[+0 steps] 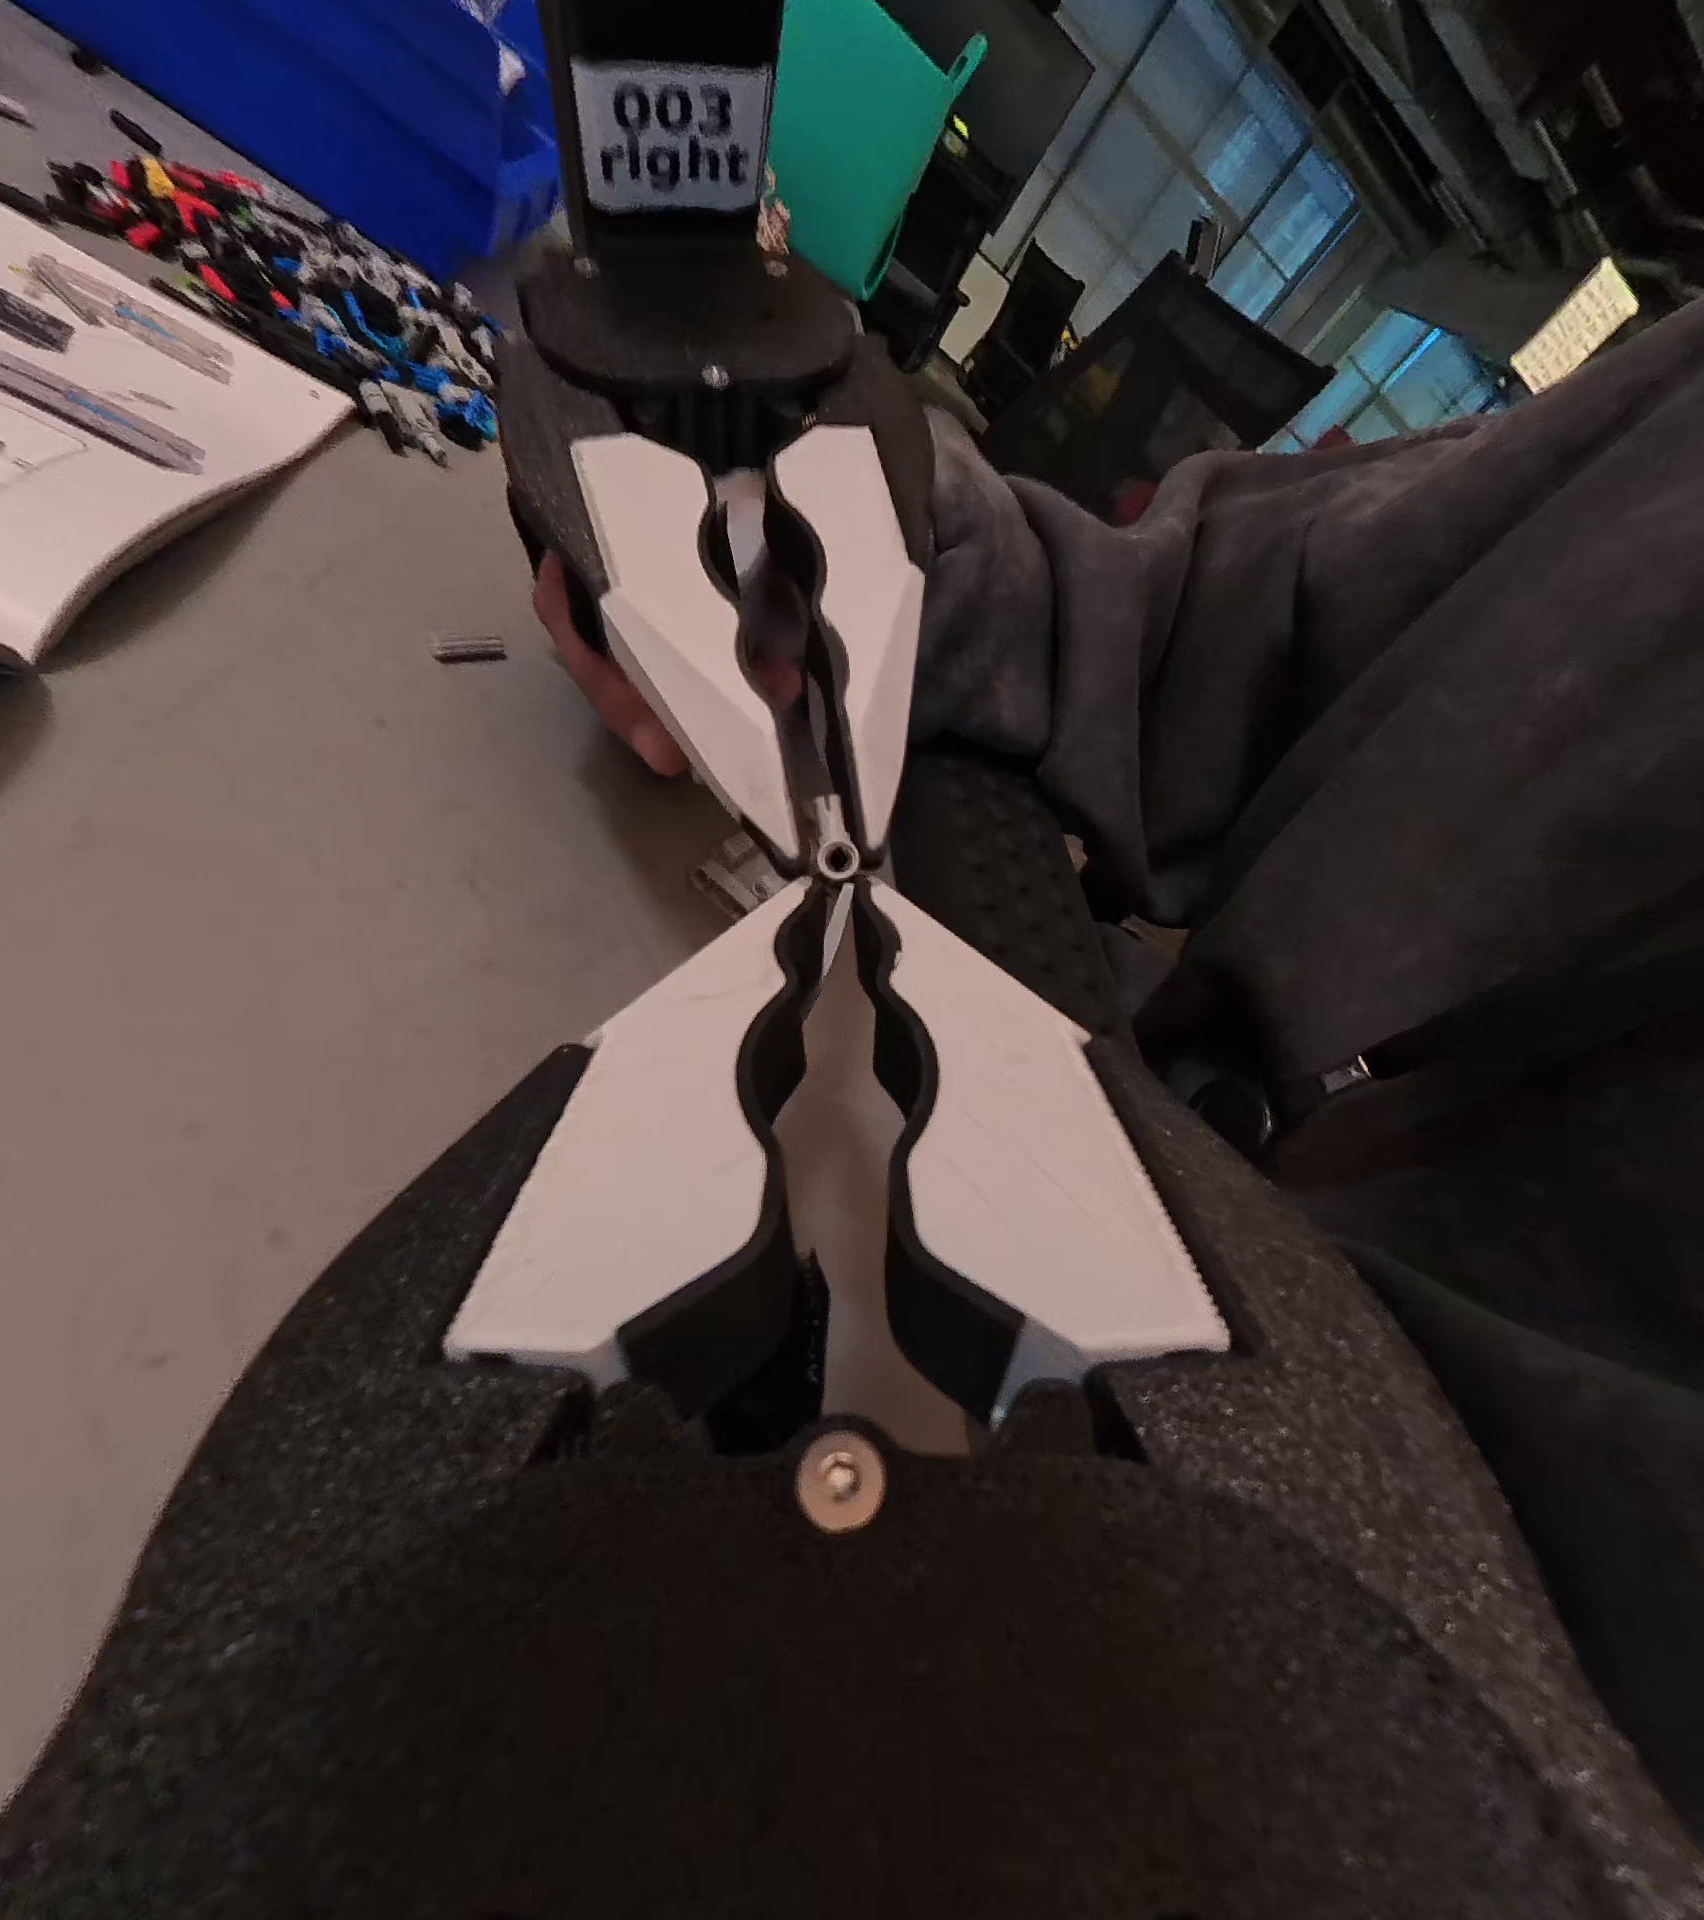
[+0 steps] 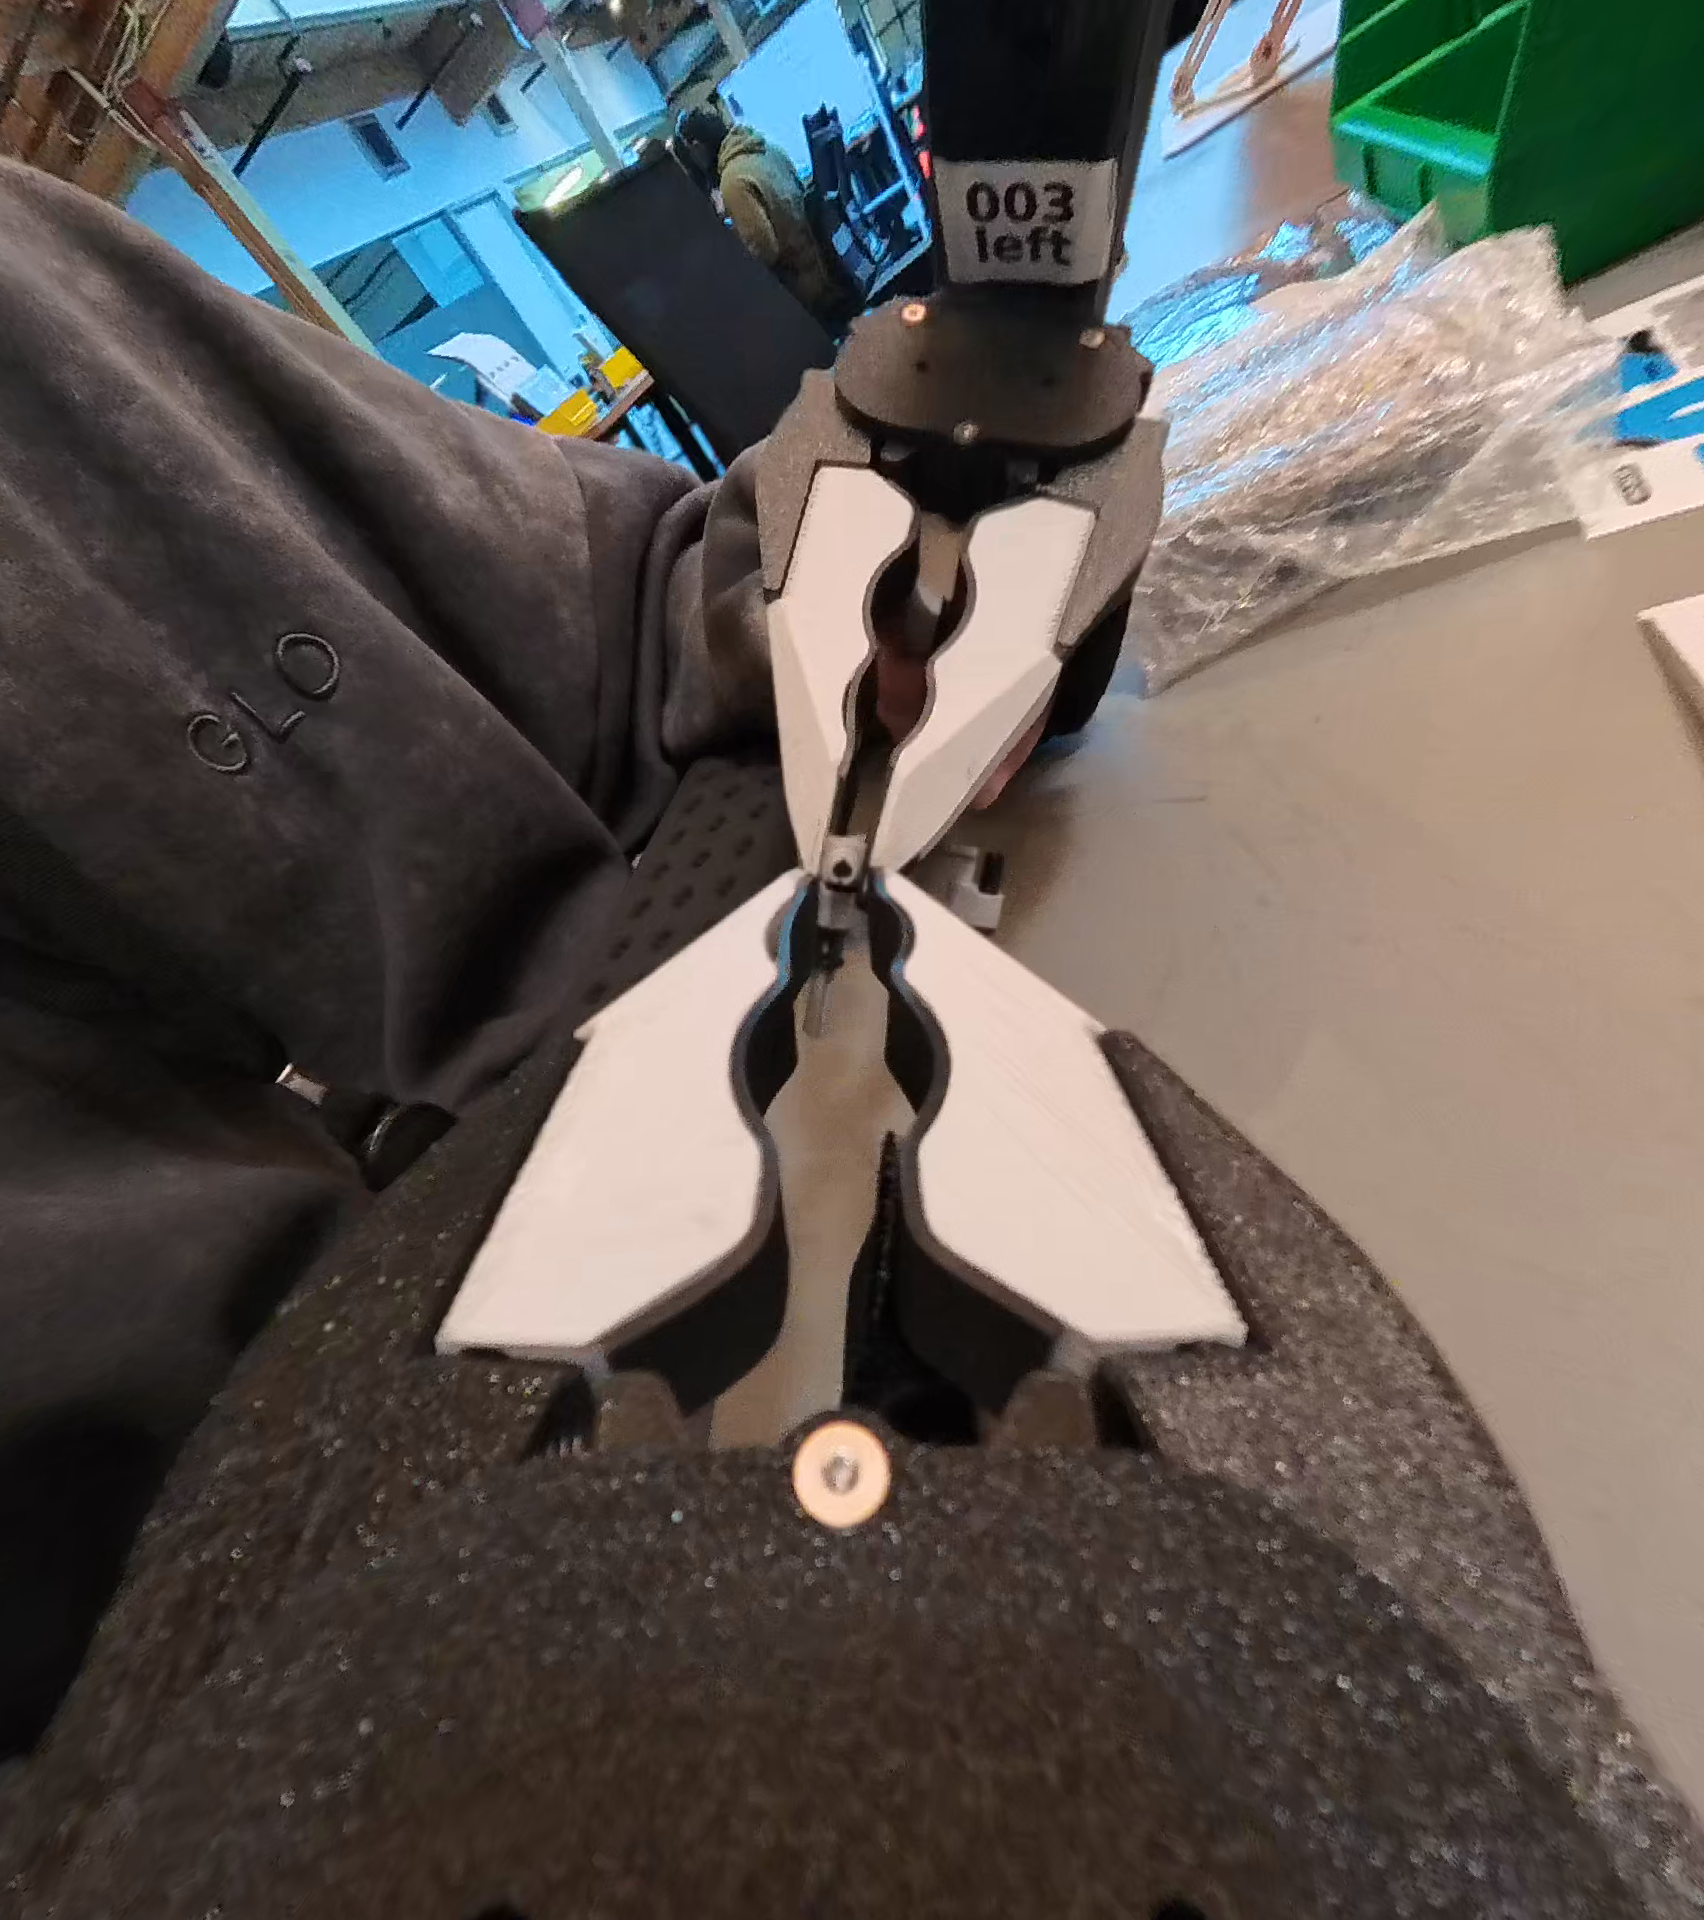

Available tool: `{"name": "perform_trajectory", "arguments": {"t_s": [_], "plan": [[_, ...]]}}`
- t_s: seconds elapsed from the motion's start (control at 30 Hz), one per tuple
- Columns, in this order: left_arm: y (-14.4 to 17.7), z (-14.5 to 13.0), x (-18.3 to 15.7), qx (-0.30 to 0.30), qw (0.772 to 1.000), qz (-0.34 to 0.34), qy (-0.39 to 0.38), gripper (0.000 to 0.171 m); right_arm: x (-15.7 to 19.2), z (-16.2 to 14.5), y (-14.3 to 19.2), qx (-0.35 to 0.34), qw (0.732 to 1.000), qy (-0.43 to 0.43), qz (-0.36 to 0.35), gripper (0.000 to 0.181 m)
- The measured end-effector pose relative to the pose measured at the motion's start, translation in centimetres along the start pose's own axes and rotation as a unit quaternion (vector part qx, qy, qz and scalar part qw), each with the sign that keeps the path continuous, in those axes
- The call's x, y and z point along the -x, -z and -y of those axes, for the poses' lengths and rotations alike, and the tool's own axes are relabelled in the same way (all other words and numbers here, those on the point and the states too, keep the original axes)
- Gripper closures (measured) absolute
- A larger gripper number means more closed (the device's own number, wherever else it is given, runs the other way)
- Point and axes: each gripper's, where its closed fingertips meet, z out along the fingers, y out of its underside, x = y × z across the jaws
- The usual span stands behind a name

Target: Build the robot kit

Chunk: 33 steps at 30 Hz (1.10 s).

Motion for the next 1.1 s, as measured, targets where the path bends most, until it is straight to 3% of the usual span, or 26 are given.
{"name": "perform_trajectory", "arguments": {"t_s": [0.53, 0.83, 1.1], "plan": [[0.1, -0.5, 0.1, 0.014, 1.000, -0.003, 0.019, 0.168, -0.1, -0.1, -0.1, 0.003, 1.000, -0.017, 0.004, 0.178], [0.4, 0.8, 1.4, -0.031, 0.999, 0.027, 0.027, 0.165, -1.2, 0.6, 0.6, -0.023, 0.999, -0.038, -0.018, 0.178], [0.3, 0.7, 1.7, -0.032, 0.998, 0.031, 0.035, 0.164, -1.6, 0.4, 0.7, -0.016, 0.999, -0.028, -0.036, 0.178]]}}
